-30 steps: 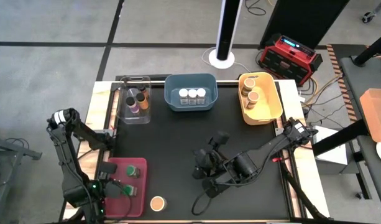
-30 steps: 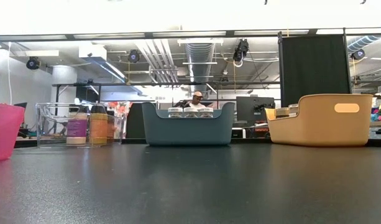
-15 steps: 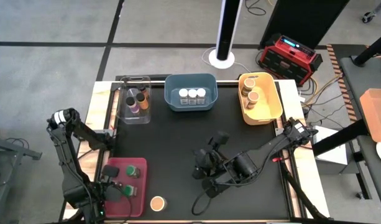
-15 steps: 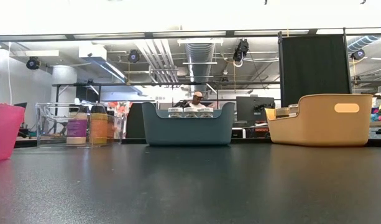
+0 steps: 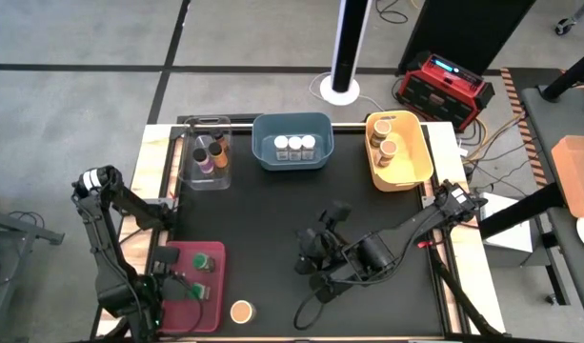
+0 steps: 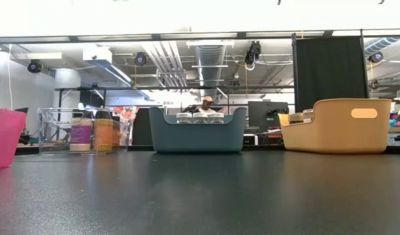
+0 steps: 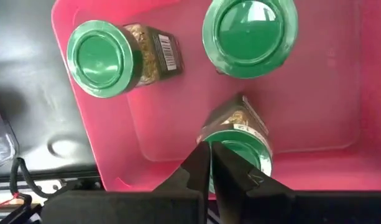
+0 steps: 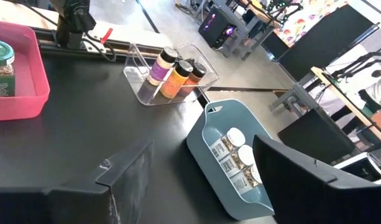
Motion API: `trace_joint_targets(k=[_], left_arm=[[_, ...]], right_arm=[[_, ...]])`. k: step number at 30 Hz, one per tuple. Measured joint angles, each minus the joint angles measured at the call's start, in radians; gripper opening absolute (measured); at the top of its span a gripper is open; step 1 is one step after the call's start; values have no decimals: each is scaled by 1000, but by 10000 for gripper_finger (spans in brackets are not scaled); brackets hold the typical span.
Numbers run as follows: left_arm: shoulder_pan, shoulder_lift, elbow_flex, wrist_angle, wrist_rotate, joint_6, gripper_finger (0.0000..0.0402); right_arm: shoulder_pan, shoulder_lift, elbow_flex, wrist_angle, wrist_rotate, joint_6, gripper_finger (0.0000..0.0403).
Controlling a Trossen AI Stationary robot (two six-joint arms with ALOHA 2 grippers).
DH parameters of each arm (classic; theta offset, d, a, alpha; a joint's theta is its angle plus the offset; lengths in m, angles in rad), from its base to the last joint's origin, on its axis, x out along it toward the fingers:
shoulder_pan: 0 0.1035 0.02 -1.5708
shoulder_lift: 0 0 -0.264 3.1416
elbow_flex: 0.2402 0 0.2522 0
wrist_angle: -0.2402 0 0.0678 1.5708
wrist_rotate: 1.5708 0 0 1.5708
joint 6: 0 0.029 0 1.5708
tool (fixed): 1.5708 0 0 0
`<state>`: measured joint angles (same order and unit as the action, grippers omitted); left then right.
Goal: Sort spices by type
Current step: Adjust the green seasoning bottle
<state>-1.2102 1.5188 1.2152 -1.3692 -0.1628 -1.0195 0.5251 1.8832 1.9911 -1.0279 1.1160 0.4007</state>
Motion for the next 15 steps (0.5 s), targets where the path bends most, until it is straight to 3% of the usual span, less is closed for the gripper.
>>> trace_joint_targets(k=[15], left_arm=[[0,0,0,30,-3,-19,0]], right_arm=[[0,0,0,6,0,-1,256]])
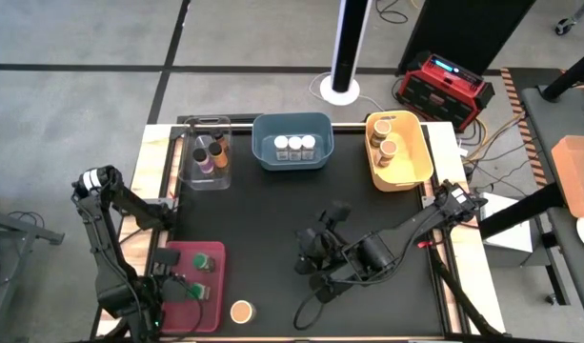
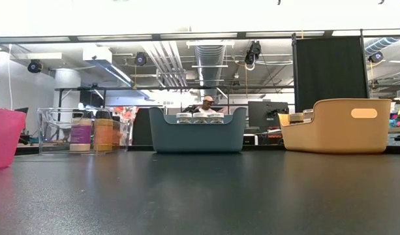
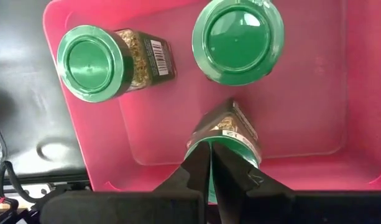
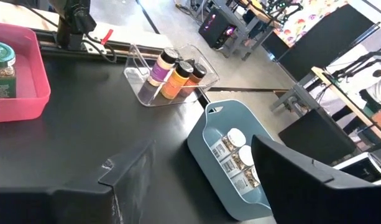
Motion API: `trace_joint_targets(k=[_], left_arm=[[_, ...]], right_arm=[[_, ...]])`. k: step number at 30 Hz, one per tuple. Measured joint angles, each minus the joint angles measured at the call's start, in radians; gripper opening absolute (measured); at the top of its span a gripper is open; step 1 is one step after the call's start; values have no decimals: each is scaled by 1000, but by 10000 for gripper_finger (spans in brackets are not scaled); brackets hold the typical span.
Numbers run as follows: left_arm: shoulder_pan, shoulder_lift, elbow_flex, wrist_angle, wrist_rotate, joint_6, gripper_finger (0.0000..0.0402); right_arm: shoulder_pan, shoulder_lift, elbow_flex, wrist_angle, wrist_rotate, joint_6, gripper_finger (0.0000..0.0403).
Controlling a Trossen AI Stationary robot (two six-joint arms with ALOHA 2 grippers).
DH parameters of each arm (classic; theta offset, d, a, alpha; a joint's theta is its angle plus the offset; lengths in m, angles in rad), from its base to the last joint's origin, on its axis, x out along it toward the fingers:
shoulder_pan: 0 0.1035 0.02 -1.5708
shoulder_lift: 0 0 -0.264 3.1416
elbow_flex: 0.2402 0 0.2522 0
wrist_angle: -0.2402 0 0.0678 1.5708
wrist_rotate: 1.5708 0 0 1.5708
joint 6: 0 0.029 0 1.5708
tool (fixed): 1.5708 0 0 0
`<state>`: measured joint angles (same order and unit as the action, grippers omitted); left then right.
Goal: Sort spices by type
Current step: Adjust the green seasoning bottle
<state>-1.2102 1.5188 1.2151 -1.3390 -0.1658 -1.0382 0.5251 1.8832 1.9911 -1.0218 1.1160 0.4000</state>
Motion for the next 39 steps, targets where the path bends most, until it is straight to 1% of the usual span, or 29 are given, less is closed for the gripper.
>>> trace_joint_targets(k=[7,13,15,21,24,33,39], left_arm=[[0,0,0,-5,-9,2,0],[0,-13,0,20,-55,23,0],[1,-16,0,11,-54,27,0],[1,-37,0,-7,-5,18,0],[1,-37,0,-8,27,16,0],[0,-32,-46,-4,38,-21,0],[0,-37,-59,15,41,-18,0]], right_arm=[[0,0,0,6,0,-7,249],[0,0,0,10,0,-11,260],[0,0,0,10,0,-11,264],[0,0,0,11,0,-8,272],[0,0,0,11,0,-8,269],[0,0,0,11,-1,-8,251],[0,0,0,11,-1,-8,247]])
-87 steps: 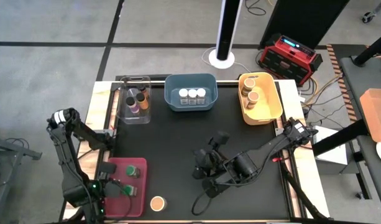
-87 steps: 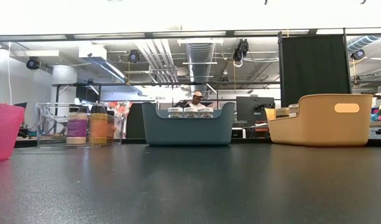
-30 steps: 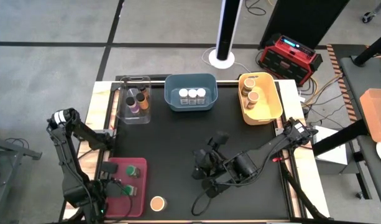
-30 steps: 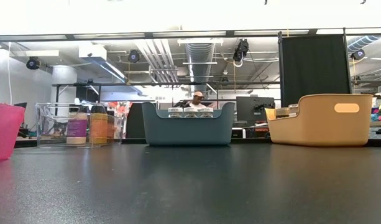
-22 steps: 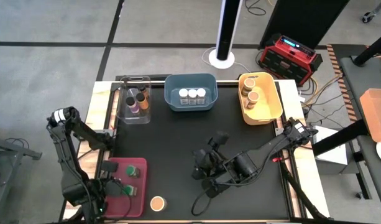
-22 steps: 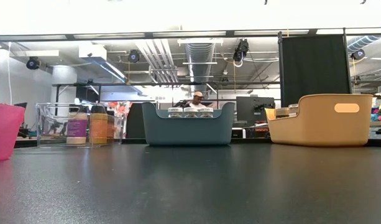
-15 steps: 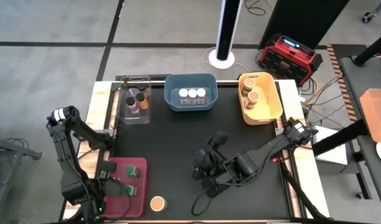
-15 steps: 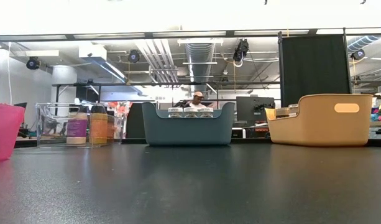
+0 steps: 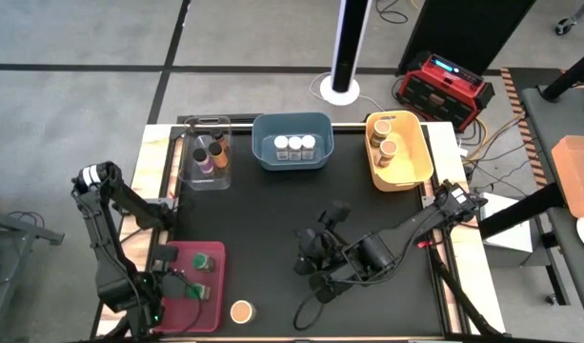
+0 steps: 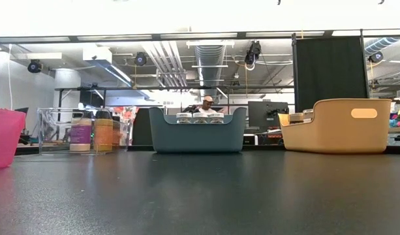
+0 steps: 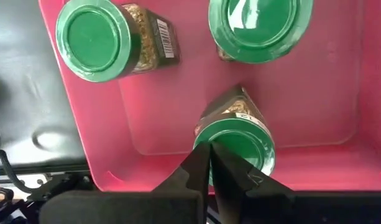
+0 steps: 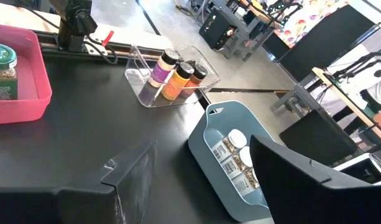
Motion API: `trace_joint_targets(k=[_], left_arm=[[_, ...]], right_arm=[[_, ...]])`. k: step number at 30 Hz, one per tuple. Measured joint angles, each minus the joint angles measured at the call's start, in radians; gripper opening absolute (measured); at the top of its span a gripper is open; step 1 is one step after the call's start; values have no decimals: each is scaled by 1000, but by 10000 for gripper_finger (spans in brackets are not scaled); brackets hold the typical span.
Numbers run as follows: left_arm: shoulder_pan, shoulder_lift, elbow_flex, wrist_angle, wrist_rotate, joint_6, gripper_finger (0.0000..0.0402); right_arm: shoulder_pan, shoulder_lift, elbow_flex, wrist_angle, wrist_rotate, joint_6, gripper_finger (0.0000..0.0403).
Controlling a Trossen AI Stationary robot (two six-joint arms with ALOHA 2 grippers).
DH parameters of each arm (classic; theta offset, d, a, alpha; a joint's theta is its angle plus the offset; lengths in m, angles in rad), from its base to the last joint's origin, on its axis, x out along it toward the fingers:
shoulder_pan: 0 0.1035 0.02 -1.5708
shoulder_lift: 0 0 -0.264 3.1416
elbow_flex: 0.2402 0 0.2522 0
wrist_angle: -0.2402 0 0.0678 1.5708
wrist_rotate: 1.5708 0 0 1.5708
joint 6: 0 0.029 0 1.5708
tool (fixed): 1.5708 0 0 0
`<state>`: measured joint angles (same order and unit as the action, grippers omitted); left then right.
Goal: Sort spices by type
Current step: Adjust the green seasoning bottle
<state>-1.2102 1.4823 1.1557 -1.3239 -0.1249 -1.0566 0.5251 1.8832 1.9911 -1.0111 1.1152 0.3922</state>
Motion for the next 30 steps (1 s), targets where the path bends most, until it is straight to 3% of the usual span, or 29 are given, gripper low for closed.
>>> trace_joint_targets(k=[15,23,30], left_arm=[[0,2,13,46,-24,79,0],[0,5,79,27,-22,77,0],[-5,4,64,66,100,50,0]], right_arm=[[0,0,0,0,0,0,272],[0,0,0,0,0,-1,259],[0,0,0,0,0,-1,248]])
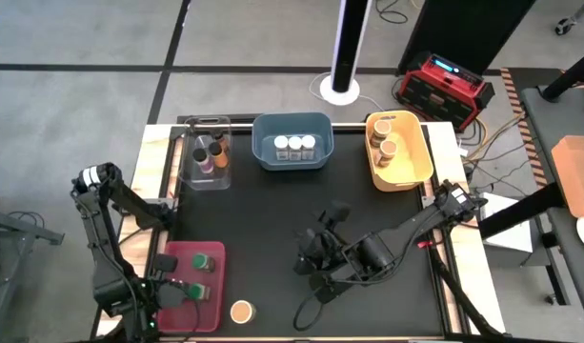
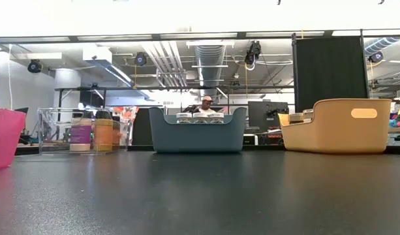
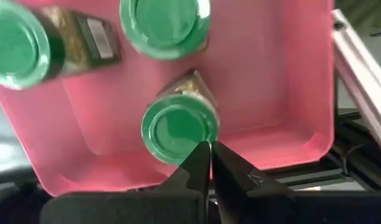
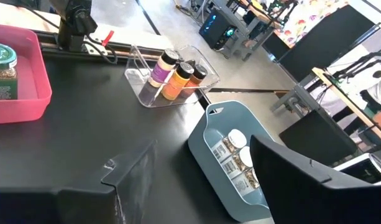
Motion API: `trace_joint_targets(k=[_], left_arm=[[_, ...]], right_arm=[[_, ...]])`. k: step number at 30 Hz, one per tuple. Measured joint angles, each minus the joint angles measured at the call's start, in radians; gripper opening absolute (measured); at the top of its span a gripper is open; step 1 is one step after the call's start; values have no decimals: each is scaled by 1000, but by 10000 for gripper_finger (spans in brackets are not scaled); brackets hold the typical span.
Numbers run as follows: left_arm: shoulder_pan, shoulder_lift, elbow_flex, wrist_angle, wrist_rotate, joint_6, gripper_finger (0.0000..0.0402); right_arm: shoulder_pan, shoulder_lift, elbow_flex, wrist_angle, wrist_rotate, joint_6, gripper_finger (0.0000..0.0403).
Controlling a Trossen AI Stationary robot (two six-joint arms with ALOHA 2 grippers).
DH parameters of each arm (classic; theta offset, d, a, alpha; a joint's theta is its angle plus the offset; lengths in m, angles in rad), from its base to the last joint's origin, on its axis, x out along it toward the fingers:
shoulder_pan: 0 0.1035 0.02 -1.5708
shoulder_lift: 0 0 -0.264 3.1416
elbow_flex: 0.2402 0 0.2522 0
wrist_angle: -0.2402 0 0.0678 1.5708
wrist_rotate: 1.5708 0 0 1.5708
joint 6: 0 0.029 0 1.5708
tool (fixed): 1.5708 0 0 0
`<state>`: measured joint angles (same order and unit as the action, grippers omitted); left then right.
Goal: Sort spices by type
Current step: Adjust the green seasoning bottle
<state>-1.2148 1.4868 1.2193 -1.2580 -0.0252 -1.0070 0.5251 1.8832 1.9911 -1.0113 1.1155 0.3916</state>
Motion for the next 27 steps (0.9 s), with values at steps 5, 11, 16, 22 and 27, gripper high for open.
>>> trace_joint_targets(k=[5,11,16,22,27], left_arm=[[-1,0,-16,-2,9,-14,0],[-2,0,-20,1,23,-16,0],[-2,-2,-33,6,35,-19,0],[-2,-6,-46,8,35,-20,0],[-1,-5,-48,-22,34,-20,0]], right_arm=[[0,0,0,0,0,0,249],[0,0,0,0,0,0,262],[0,0,0,1,0,0,269],[0,0,0,1,0,1,266],[0,0,0,3,0,1,256]])
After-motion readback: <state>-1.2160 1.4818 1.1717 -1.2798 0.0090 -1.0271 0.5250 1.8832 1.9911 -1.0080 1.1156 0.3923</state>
